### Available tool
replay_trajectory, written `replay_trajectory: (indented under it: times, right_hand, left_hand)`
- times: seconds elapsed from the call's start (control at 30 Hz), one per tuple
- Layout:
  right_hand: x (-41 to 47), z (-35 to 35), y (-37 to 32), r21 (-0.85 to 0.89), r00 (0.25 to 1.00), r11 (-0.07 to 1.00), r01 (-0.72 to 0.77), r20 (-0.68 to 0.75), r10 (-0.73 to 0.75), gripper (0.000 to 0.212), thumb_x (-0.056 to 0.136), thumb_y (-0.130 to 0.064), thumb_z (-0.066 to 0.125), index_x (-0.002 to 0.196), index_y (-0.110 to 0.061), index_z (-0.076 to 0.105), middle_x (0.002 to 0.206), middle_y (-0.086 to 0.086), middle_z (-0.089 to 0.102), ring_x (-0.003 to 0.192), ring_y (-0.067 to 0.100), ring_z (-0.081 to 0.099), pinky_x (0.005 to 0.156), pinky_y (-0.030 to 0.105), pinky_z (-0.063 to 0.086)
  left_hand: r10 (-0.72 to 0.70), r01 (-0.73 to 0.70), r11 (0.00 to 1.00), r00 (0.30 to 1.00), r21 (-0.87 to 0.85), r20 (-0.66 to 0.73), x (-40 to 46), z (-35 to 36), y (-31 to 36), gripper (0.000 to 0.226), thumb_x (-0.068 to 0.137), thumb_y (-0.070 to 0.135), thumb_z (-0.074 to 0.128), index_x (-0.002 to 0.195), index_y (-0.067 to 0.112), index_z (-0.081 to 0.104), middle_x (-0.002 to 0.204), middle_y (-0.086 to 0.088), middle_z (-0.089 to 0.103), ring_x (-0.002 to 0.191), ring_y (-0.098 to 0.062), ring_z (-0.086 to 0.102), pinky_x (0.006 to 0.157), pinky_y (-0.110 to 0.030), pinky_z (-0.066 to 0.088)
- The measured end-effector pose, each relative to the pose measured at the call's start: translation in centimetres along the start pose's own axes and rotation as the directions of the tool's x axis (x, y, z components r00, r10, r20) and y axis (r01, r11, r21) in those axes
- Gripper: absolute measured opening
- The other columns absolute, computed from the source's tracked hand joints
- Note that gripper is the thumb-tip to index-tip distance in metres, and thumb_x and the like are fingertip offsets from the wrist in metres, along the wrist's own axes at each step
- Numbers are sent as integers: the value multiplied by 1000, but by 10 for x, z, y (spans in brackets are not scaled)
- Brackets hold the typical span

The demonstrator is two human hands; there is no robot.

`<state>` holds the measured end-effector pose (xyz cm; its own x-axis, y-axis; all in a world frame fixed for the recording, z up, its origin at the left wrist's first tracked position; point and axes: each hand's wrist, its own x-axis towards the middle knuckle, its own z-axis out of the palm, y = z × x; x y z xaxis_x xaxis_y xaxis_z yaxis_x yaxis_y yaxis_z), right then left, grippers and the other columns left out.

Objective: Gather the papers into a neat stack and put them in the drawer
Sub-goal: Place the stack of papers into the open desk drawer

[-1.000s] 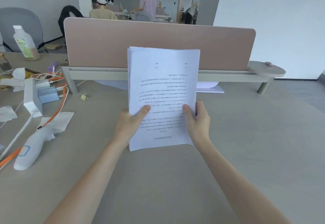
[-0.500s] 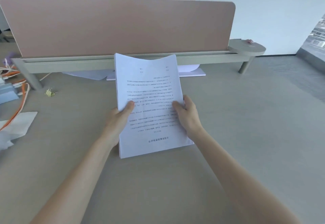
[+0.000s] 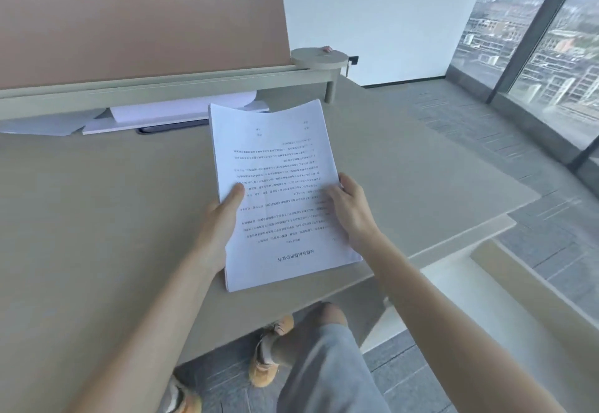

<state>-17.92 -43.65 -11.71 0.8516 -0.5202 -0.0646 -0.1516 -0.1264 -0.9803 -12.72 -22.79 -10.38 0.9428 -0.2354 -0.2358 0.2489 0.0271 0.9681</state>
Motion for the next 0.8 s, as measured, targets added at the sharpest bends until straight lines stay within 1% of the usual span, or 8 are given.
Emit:
replay_trajectory:
  times: [0.1, 0.3, 0.37, 0.43, 0.5, 0.6, 0.7, 0.8]
  right_hand:
    - [-18, -52, 14, -13, 999, 1000, -16, -44, 16, 39, 72, -33, 51, 91, 1, 47, 81, 3, 52, 74, 17, 50, 71, 38, 42]
    - [-62, -161, 28, -27, 994, 1000, 11, -107, -14, 27, 82, -11, 52, 104, -2, 66, 89, 9, 70, 81, 21, 63, 83, 44, 56]
    - [-75, -201, 39, -1, 990, 1000, -2, -141, 2, 29, 84, -5, 53, 108, -6, 68, 94, 4, 72, 83, 21, 65, 85, 40, 55]
    - [-88, -240, 51, 22, 981, 999, -25, -191, 29, 32, 83, -5, 58, 112, -13, 70, 102, 3, 75, 88, 22, 68, 88, 41, 54]
    - [-102, -278, 65, 36, 968, 997, -71, -237, 78, 31, 85, -4, 60, 112, -15, 69, 98, 1, 74, 85, 23, 69, 84, 39, 55]
    - [-117, -328, 91, 47, 947, 988, -149, -280, 156, 31, 86, 1, 60, 113, -11, 70, 99, 7, 75, 85, 29, 71, 86, 45, 60]
    - [-132, -366, 116, 30, 928, 978, -208, -311, 207, 35, 87, 3, 59, 117, -9, 71, 109, 13, 75, 95, 33, 72, 92, 49, 59]
    - [-142, -391, 139, -4, 913, 969, -248, -337, 232, 31, 89, 4, 58, 111, -11, 72, 109, 11, 74, 92, 28, 69, 88, 39, 57]
  left_hand:
    - [8, -8, 1000, 1000, -16, -13, -30, 46, -10, 35, 100, 44, 49, 127, 26, 60, 115, 8, 66, 105, -13, 64, 90, -30, 48]
    - [28, -31, 998, 998, -52, -54, -80, 138, -30, 40, 101, 40, 45, 137, 24, 52, 129, 11, 57, 118, -14, 52, 95, -32, 36]
    - [24, -26, 998, 999, -55, -35, -96, 171, -40, 27, 100, 37, 45, 122, 27, 58, 115, 10, 63, 108, -15, 57, 95, -34, 41]
    - [54, -54, 998, 999, -15, 1, -114, 203, -49, 19, 99, 30, 46, 90, 23, 61, 89, 7, 65, 85, -16, 60, 80, -35, 46]
    - [135, -140, 989, 988, 53, 77, -124, 231, -63, 26, 94, 24, 48, 74, 8, 48, 74, -2, 55, 72, -18, 49, 65, -33, 38]
    - [216, -267, 936, 949, 227, 228, -134, 265, -85, 34, 85, 25, 51, 76, -6, 40, 73, -5, 44, 71, -21, 36, 66, -35, 26]
    - [220, -340, 864, 919, 373, 327, -144, 291, -103, 15, 87, 22, 58, 93, 8, 58, 76, -8, 68, 71, -33, 57, 64, -35, 43]
    - [208, -377, 837, 890, 398, 405, -152, 311, -119, 59, 87, 13, 63, 136, 36, 40, 80, 5, 76, 76, -16, 68, 73, -27, 52]
